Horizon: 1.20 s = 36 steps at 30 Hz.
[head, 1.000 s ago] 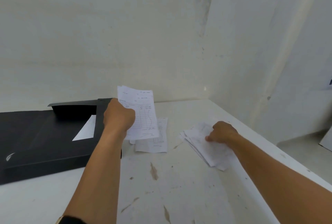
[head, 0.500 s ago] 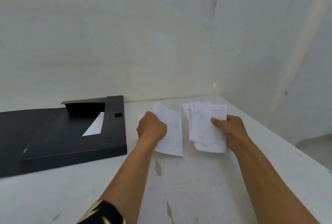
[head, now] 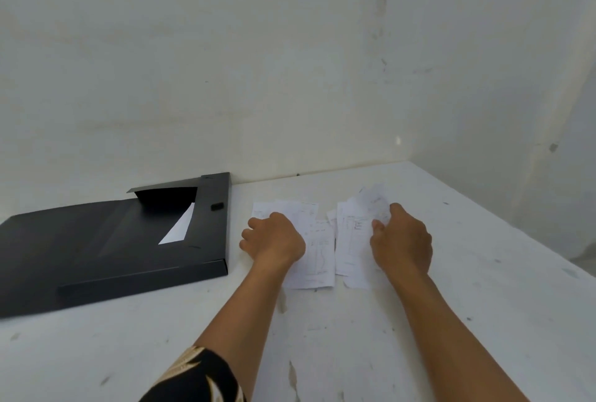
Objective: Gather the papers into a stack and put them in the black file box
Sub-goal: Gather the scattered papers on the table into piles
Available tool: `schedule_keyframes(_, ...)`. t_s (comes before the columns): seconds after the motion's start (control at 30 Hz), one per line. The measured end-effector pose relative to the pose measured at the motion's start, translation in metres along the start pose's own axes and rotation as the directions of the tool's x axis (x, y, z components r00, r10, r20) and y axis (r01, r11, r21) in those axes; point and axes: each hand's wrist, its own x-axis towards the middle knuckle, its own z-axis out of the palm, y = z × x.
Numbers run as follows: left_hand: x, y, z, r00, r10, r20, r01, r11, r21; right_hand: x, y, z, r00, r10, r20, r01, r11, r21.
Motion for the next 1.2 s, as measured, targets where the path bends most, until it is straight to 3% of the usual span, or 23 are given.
schedule_keyframes(0.13, -0.002, 0.002, -0.004, 0.998, 0.062, -0.023, -0.060, 0.996, 0.061, -0.001, 0.002, -0.002, 1.000, 0.019, 0.021, -0.020, 0.999, 0.033)
schedule_keyframes(0.3, -0.003, 0.006, -0.008, 0.987, 0.162, -0.008, -0.162, 0.986, -0.034, -0.003, 0.001, -0.006, 1.000, 0.017, 0.026, -0.018, 0.999, 0.041)
schedule_keyframes(0.43, 0.009, 0.007, -0.013, 0.975, 0.196, -0.101, -0.210, 0.965, -0.154, -0.003, 0.001, -0.006, 0.999, 0.011, 0.032, -0.012, 1.000, 0.029)
schedule_keyframes(0.53, 0.017, 0.007, -0.018, 0.987, 0.135, -0.089, -0.150, 0.971, -0.186, -0.002, 0.001, -0.006, 0.999, 0.004, 0.033, -0.004, 1.000, 0.018)
schedule_keyframes(0.73, 0.035, 0.004, -0.011, 0.996, 0.060, 0.062, -0.061, 0.998, 0.011, -0.001, 0.002, -0.006, 1.000, -0.006, 0.025, 0.006, 1.000, 0.019)
schedule_keyframes(0.9, 0.052, 0.004, -0.013, 0.988, -0.014, 0.155, 0.009, 0.999, 0.031, -0.001, 0.004, -0.005, 1.000, -0.004, 0.018, 0.004, 1.000, 0.025)
schedule_keyframes(1.07, 0.055, -0.002, -0.017, 0.995, 0.017, 0.094, -0.005, 0.991, -0.134, -0.001, 0.005, -0.003, 1.000, -0.005, 0.014, 0.004, 0.999, 0.035)
schedule_keyframes(1.2, 0.063, -0.006, -0.025, 0.999, 0.009, 0.036, -0.004, 0.991, -0.132, 0.000, 0.004, -0.002, 1.000, -0.004, 0.016, 0.003, 0.999, 0.036)
